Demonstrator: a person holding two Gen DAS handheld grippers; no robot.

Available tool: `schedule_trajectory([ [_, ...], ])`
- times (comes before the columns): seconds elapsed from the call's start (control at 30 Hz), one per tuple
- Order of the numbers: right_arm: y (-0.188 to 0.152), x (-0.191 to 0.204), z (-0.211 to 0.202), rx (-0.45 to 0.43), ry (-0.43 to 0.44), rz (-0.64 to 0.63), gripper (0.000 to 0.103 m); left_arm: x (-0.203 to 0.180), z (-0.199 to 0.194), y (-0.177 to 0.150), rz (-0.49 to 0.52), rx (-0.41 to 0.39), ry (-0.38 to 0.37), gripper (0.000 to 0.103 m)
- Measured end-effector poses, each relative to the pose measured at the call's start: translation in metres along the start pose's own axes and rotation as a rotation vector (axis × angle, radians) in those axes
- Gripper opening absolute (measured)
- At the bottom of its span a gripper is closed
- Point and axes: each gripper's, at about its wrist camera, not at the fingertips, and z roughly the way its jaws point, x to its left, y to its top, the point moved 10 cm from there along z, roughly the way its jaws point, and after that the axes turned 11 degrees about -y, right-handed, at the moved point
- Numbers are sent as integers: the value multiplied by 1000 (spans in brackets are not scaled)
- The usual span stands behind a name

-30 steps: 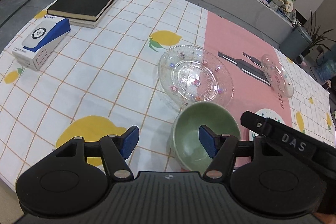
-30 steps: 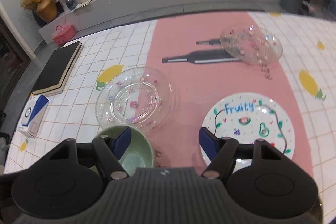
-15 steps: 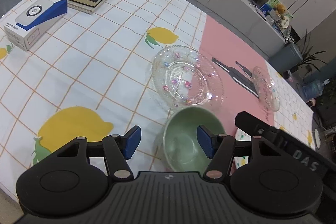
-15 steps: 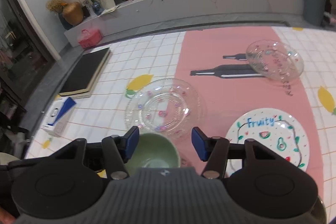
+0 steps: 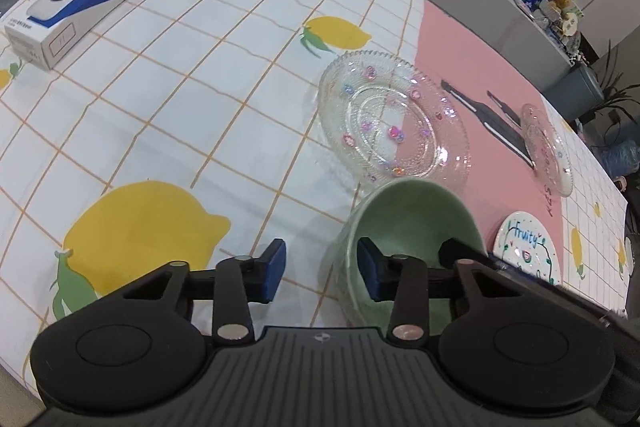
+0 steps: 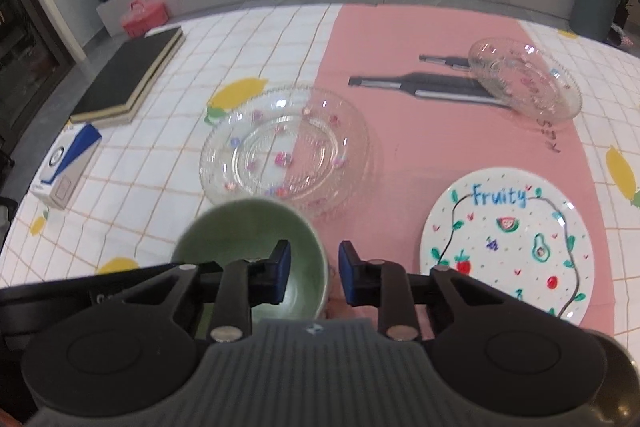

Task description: Organize plates and bowls

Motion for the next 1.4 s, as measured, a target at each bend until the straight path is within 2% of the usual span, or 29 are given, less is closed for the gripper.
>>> schedule_trajectory([
  [0.1,-6,3,7,27,-11,-1,23,2,2,-1,-5,-2,1,40],
  [0.23,-9,4,9,24,-19,-11,21,1,4,-2,-33,-6,-38,32],
  [0.3,-8,4,8,6,-30,-19,17,0,6,-4,-41,4,-50,22],
  [0.37,-6,4,5,-15,-32,-17,6,-3,8,-6,-38,17,-48,10],
  [0.57,-4,4,1,-14,-1,21,6,-3,3,-8,-42,18,-22,10],
  [0.87,3,2,-36,-84,2,7,7,-21,-23,-4,-23,-3,-34,12],
  [1.17,3,-31,-84,-142,-39,72,7,-66,-45,-13,51,-15,-79,13],
  [1.4,-7,-64,-127,-169,-67,103,8,-105,-63,-32,108,-9,-108,14],
])
